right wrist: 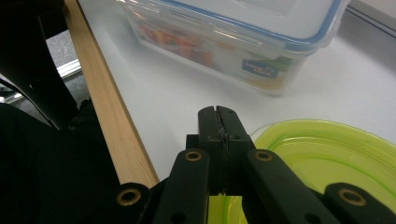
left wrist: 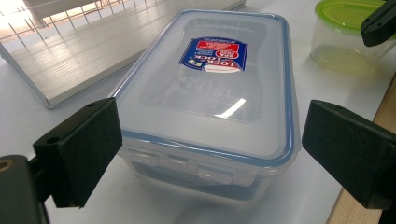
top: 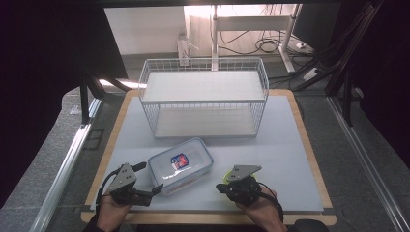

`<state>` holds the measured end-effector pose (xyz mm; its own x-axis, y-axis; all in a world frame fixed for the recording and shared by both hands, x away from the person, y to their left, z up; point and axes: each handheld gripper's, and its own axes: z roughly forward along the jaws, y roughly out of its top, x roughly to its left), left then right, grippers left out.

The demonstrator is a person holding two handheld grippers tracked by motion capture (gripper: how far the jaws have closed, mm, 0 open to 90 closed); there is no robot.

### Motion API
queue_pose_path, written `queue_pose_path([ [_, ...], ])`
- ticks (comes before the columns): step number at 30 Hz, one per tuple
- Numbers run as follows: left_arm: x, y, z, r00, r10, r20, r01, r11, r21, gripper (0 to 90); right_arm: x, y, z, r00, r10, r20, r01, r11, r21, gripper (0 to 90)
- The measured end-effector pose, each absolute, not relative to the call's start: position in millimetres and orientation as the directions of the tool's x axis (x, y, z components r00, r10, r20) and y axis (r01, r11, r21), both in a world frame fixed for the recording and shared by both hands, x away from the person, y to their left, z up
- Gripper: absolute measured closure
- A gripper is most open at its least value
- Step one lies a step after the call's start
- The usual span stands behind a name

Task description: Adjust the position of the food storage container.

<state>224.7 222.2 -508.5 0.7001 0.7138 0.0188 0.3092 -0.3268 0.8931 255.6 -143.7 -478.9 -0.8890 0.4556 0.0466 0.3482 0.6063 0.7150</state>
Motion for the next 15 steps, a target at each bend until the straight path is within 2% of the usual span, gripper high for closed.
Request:
queue_pose_path([
  [15,225,222,-509,0.696,0.718,0.025,0.314,-0.336,0.888,5.3,268,-175,-475,-0.845,0.532,0.053,0.409,0.58,0.705,90.0],
])
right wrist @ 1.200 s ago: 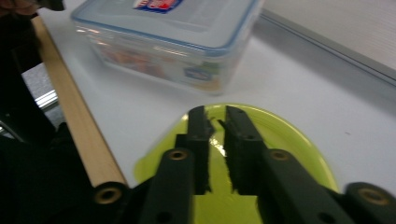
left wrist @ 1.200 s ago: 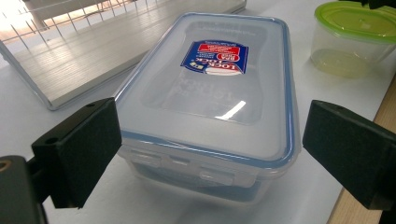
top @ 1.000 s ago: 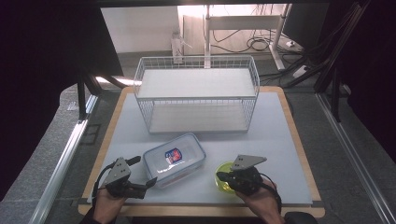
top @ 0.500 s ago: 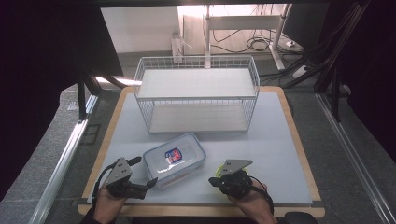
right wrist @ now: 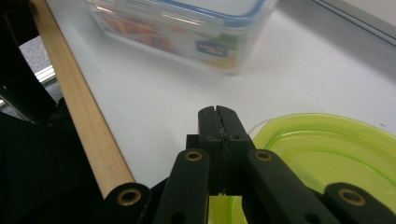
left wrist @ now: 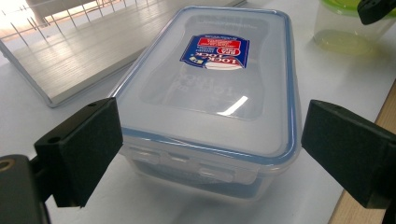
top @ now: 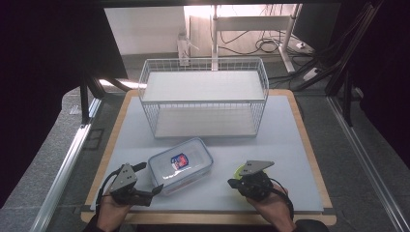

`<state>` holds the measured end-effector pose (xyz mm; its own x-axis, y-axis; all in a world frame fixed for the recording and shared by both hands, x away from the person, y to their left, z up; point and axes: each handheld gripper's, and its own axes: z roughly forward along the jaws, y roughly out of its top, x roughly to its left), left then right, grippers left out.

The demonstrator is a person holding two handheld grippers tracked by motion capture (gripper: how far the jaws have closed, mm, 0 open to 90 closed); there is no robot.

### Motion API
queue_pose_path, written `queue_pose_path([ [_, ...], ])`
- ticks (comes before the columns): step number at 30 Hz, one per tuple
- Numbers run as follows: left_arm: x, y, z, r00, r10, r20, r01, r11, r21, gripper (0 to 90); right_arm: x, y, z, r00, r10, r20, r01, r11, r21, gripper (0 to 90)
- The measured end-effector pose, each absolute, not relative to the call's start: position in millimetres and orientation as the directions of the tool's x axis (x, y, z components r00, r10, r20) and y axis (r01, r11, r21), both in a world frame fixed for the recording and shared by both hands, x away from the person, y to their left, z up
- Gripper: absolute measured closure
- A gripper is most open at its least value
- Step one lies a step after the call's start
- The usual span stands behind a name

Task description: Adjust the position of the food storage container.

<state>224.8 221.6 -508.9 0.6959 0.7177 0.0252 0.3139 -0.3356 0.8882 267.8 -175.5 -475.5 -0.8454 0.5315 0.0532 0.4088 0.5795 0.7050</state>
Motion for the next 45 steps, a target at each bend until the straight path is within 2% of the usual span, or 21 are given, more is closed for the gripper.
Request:
queue_pose_path([
  [11,225,221,-509,0.692,0.722,0.031,0.315,-0.34,0.886,5.6,279,-210,-473,-0.787,0.616,0.043,0.459,0.538,0.707,90.0],
  [23,225,220,-509,0.691,0.721,0.039,0.318,-0.353,0.88,6.0,295,-253,-468,-0.71,0.701,0.069,0.504,0.437,0.745,90.0],
  [27,225,220,-509,0.692,0.721,0.043,0.317,-0.358,0.878,6.1,296,-257,-468,-0.688,0.726,0.03,0.513,0.456,0.727,89.9],
  [29,225,219,-509,0.691,0.721,0.045,0.317,-0.358,0.878,6.1,294,-256,-468,-0.684,0.723,0.1,0.537,0.406,0.739,89.2],
  [32,225,219,-509,0.69,0.722,0.047,0.317,-0.36,0.877,6.2,289,-244,-463,-0.719,0.692,0.061,0.492,0.445,0.748,88.8],
  [36,224,219,-509,0.692,0.72,0.048,0.314,-0.361,0.878,6.2,291,-237,-472,-0.723,0.69,0.032,0.505,0.496,0.706,90.0],
  [45,225,219,-509,0.692,0.72,0.047,0.319,-0.364,0.875,6.2,298,-256,-471,-0.686,0.724,0.063,0.534,0.443,0.72,90.0],
])
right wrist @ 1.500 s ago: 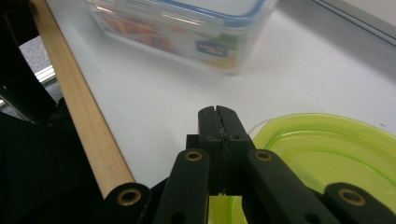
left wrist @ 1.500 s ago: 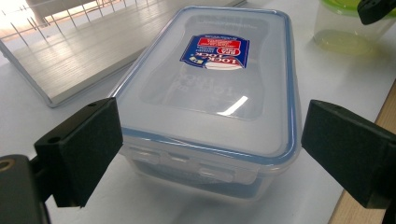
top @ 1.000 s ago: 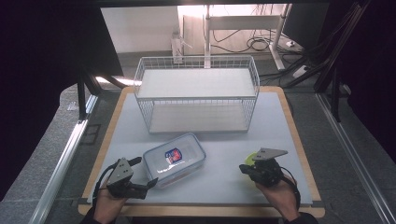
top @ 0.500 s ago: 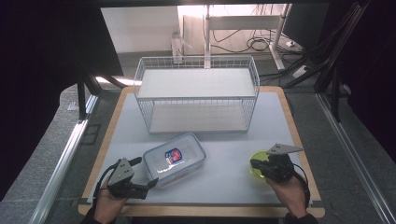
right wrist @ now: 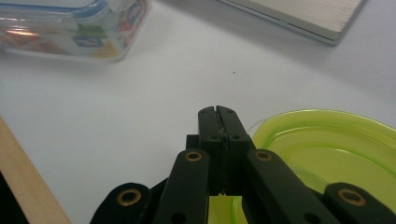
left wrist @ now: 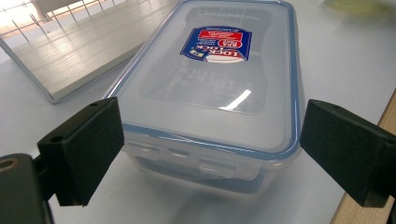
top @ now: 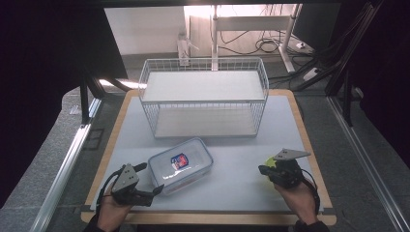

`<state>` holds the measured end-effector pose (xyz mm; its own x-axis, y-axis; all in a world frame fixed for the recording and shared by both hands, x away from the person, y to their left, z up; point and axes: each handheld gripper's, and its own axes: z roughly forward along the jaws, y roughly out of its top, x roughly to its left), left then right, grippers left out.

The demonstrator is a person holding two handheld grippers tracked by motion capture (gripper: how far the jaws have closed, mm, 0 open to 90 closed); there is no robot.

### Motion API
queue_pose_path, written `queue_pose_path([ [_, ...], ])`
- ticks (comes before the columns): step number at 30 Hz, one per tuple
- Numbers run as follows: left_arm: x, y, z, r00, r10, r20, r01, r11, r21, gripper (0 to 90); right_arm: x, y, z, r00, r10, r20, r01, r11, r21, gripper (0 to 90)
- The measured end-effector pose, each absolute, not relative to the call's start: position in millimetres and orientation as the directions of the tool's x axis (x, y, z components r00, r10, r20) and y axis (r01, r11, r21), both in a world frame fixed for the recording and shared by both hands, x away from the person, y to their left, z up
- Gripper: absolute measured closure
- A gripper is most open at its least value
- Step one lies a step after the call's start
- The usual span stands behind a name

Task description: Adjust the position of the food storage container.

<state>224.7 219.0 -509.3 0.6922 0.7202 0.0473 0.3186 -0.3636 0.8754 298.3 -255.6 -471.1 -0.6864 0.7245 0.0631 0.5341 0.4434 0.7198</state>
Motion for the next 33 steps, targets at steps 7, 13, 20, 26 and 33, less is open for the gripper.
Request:
queue_pose_path([
  [7,225,219,-509,0.688,0.725,0.041,0.328,-0.36,0.873,6.2,304,-275,-470,-0.642,0.764,0.062,0.556,0.408,0.724,90.0],
  [13,225,222,-506,0.656,0.754,0.019,0.375,-0.348,0.859,5.6,304,-277,-470,-0.633,0.772,0.055,0.551,0.4,0.732,87.7],
  [20,221,242,-499,0.635,0.772,-0.038,0.405,-0.291,0.867,28.5,299,-264,-466,-0.659,0.751,0.045,0.51,0.402,0.76,76.8],
  [26,229,250,-507,0.602,0.793,-0.096,0.493,-0.274,0.826,72.0,297,-251,-466,-0.677,0.736,0.027,0.479,0.412,0.776,66.9],
  [33,241,247,-519,0.576,0.812,-0.092,0.56,-0.31,0.768,89.7,299,-240,-466,-0.694,0.719,0.029,0.465,0.417,0.781,59.4],
])
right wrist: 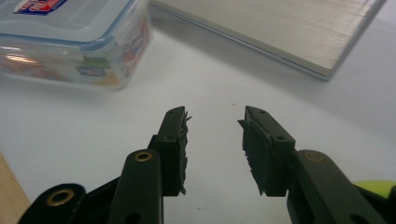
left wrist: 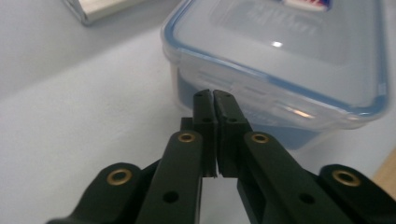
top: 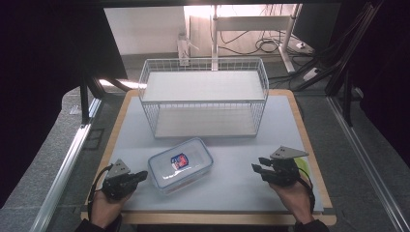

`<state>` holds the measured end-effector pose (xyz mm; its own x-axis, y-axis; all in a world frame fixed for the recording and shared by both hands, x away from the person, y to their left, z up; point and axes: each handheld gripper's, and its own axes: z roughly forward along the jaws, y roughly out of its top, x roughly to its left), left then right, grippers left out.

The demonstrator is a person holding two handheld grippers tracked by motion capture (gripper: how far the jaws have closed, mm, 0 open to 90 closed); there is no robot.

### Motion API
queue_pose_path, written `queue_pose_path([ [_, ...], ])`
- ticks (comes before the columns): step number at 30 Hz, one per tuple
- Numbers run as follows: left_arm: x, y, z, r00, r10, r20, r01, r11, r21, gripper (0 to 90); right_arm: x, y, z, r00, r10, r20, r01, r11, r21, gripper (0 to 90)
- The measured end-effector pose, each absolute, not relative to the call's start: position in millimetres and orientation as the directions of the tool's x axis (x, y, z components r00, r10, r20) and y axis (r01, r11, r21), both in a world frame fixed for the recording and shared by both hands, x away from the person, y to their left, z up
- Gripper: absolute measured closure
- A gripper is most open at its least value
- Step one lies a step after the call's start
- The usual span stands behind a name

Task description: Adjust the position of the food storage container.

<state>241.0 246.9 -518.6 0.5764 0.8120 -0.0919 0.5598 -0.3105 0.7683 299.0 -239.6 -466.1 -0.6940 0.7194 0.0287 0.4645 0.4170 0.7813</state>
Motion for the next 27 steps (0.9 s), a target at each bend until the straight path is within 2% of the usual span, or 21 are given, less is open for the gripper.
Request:
queue_pose_path([
  [5,251,242,-524,0.563,0.822,-0.086,0.586,-0.324,0.743,89.9,302,-230,-469,-0.72,0.692,0.056,0.458,0.413,0.787,58.3],
  [9,259,244,-525,0.547,0.83,-0.109,0.602,-0.3,0.74,89.9,301,-223,-469,-0.715,0.698,0.04,0.443,0.409,0.798,47.5],
  [13,269,239,-527,0.546,0.83,-0.112,0.61,-0.303,0.732,89.9,303,-218,-469,-0.707,0.707,0.026,0.435,0.405,0.804,45.4],
  [15,274,235,-527,0.548,0.83,-0.105,0.611,-0.311,0.728,89.9,306,-216,-470,-0.71,0.704,0.033,0.443,0.41,0.797,49.0],
  [20,289,225,-528,0.562,0.821,-0.097,0.604,-0.328,0.726,89.9,314,-206,-474,-0.71,0.702,0.051,0.477,0.427,0.768,66.4],
  [27,312,210,-527,0.587,0.803,-0.101,0.593,-0.342,0.729,89.9,331,-189,-481,-0.71,0.701,0.061,0.504,0.446,0.74,84.1],
])
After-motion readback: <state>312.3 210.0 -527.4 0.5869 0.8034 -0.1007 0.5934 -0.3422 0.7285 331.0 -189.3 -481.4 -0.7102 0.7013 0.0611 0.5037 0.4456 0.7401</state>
